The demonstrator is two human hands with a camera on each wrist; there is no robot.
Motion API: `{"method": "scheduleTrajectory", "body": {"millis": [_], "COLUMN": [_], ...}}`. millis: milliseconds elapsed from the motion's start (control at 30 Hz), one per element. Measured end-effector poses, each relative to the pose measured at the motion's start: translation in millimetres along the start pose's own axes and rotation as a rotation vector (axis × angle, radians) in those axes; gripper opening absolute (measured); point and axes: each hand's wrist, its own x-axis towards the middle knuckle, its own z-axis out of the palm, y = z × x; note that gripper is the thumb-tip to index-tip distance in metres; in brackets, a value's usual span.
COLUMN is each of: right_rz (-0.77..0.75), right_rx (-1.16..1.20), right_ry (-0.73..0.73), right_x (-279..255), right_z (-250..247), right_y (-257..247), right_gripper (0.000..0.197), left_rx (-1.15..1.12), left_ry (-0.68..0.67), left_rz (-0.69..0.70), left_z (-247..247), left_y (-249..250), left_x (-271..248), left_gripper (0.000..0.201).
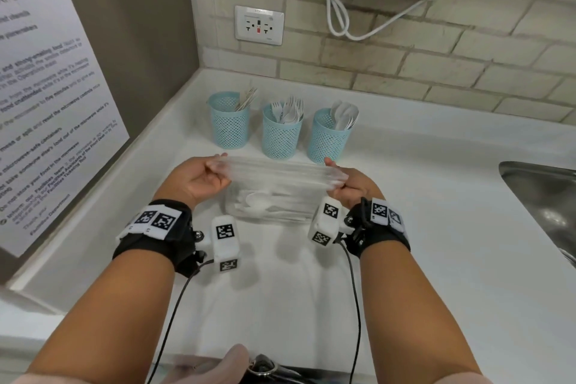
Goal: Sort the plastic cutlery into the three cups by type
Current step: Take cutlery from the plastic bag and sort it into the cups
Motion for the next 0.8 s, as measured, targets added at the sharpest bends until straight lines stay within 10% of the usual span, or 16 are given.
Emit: {"method": "scheduleTrajectory", "body": {"millis": [200,467,600,800], "right_rz": [-0.225,-0.290,-0.378,-0.163], "right_rx": [-0.836,-1.871,-1.503,-0.670], "right_ry": [0.370,0.306,0.344,0.118], "right_x": [-45.7,-57.9,-45.2,-39.3], "right_z": [37.1,76.3,62.4,29.1], "right_y": [-15.7,1.6,4.4,-9.8], "right_gripper": [0.042,0.048,0.011,0.015], "left_rx": [0.740,1.711,1.525,0.687], "left_ry": [0.127,0.393,0.382,0.109], "left_rz": [0.156,0.497,0.543,0.267], "left_z": [11.0,28.7,23.2,3.0], "left_y": [11.7,-8.6,-9.2,-4.3], "left_x": [-18.0,-22.1,-20.4,-12.4], "left_gripper": [0.026,0.044,0.024,0.010]}}
